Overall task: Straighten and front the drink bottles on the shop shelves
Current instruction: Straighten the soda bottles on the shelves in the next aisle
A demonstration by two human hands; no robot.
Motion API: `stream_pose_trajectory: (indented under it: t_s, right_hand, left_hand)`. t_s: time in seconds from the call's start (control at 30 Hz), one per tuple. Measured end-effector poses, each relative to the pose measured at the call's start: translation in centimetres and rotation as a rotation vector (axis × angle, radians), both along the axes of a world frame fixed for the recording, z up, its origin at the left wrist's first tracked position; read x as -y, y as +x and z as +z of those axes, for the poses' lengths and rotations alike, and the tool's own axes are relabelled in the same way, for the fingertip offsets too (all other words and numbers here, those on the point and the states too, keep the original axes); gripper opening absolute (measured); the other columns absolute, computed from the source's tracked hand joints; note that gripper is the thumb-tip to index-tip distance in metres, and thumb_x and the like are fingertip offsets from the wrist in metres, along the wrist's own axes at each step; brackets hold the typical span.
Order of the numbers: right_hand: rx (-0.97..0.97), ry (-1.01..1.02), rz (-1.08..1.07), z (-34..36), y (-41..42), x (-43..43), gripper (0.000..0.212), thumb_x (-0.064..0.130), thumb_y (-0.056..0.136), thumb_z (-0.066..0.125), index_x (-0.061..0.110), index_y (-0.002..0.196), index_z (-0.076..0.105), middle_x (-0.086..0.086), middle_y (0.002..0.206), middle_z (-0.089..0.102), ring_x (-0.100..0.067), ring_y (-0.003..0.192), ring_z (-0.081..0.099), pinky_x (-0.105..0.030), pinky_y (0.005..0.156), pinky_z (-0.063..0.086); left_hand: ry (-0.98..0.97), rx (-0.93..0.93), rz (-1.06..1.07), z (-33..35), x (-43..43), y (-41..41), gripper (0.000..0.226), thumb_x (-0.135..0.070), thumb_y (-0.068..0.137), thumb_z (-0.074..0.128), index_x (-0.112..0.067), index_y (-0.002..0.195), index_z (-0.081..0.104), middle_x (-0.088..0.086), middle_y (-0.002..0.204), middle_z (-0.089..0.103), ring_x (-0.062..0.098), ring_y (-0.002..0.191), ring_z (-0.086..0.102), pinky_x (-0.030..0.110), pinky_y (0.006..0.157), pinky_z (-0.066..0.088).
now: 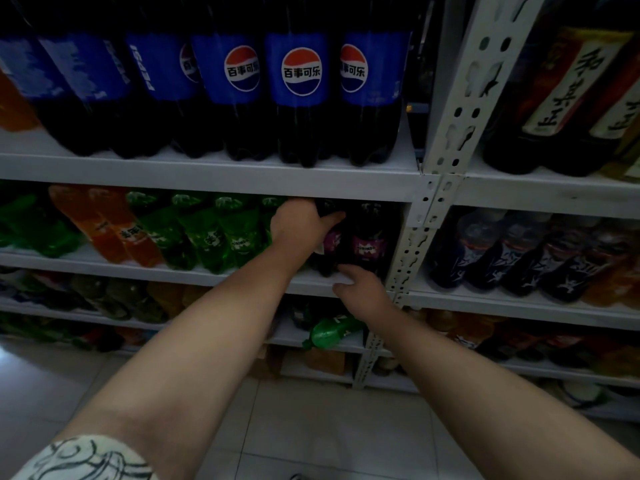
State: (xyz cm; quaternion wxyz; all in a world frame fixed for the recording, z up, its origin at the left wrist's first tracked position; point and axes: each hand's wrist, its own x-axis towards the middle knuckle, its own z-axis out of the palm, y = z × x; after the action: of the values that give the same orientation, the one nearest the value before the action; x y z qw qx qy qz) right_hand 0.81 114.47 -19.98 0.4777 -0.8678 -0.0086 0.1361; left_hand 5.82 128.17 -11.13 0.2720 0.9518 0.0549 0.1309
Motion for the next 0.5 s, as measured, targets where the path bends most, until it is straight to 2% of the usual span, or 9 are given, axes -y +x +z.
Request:
stream_pose_trajectory:
  t_s: [0.07,0.1,0.17,0.23,0.3,0.37,0.43,0.5]
  right_hand:
    - [-0.001,-0.025,0.007,0.0,0.0,0.3,0.053,0.021,0.091,0.057,0.016,0.142,0.041,-0.003,0.143,0.045,-0.017,0.120,0.047,-0.006,0.086,0.030]
    - [-0.007,-0.030,0.006,0.0,0.0,0.5,0.053,0.021,0.092,0.056,0.015,0.142,0.041,-0.003,0.143,0.045,-0.017,0.124,0.045,-0.009,0.089,0.028]
    - [-0.012,-0.037,-0.001,-0.1,0.1,0.7,0.053,0.020,0.092,0.056,0.015,0.143,0.041,-0.003,0.143,0.046,-0.016,0.124,0.045,-0.009,0.087,0.028]
    - [-0.010,-0.054,-0.004,-0.2,0.1,0.8,0.055,0.020,0.091,0.056,0.015,0.143,0.040,-0.003,0.143,0.046,-0.016,0.122,0.046,-0.009,0.085,0.029]
    - [-0.017,-0.068,0.004,-0.2,0.2,0.9,0.056,0.020,0.091,0.056,0.013,0.144,0.038,-0.004,0.144,0.045,-0.018,0.125,0.045,-0.012,0.089,0.030]
    - [0.012,-0.094,0.005,0.1,0.3,1.0,0.053,0.019,0.091,0.055,0.011,0.142,0.041,-0.007,0.141,0.048,-0.021,0.126,0.046,-0.018,0.097,0.032]
    - [0.090,-0.106,-0.077,0.4,0.1,1.1,0.044,0.019,0.092,0.054,0.010,0.135,0.050,-0.009,0.131,0.057,-0.022,0.117,0.053,-0.020,0.091,0.037]
    - [0.236,-0.117,-0.223,0.6,-0.8,1.2,0.033,0.018,0.091,0.054,0.010,0.123,0.059,-0.007,0.115,0.065,-0.021,0.103,0.060,-0.019,0.078,0.039]
  left_hand:
    - [0.007,-0.022,-0.045,0.1,-0.5,0.0,0.049,-0.062,0.076,0.067,-0.013,0.080,0.060,-0.001,0.066,0.055,0.021,0.067,0.059,0.025,0.050,0.039]
    - [0.005,-0.046,-0.072,0.0,-0.8,0.1,0.050,-0.059,0.077,0.067,-0.010,0.078,0.060,0.002,0.064,0.056,0.022,0.066,0.061,0.027,0.049,0.043]
    - [-0.040,-0.099,-0.143,0.1,-1.5,0.3,0.050,-0.053,0.081,0.068,-0.004,0.089,0.065,0.012,0.076,0.065,0.027,0.074,0.064,0.037,0.061,0.054]
    - [-0.116,-0.148,-0.192,0.4,-2.2,0.5,0.045,-0.046,0.084,0.068,-0.005,0.103,0.065,0.015,0.091,0.068,0.023,0.079,0.063,0.037,0.071,0.056]
    - [-0.171,-0.171,-0.212,0.6,-2.2,0.5,0.037,-0.039,0.086,0.067,-0.009,0.106,0.064,0.012,0.093,0.067,0.019,0.078,0.061,0.032,0.071,0.055]
    - [-0.184,-0.140,-0.200,0.7,-1.6,0.3,0.028,-0.032,0.086,0.066,-0.007,0.099,0.065,0.011,0.085,0.066,0.021,0.076,0.062,0.032,0.068,0.054]
    - [-0.199,-0.081,-0.160,0.6,-0.8,0.0,0.023,-0.028,0.082,0.066,-0.005,0.082,0.064,0.010,0.070,0.063,0.020,0.066,0.061,0.031,0.059,0.052]
    - [-0.218,-0.020,-0.114,0.2,-0.1,-0.1,0.027,-0.034,0.078,0.069,-0.008,0.077,0.063,0.005,0.066,0.061,0.016,0.061,0.059,0.028,0.053,0.050]
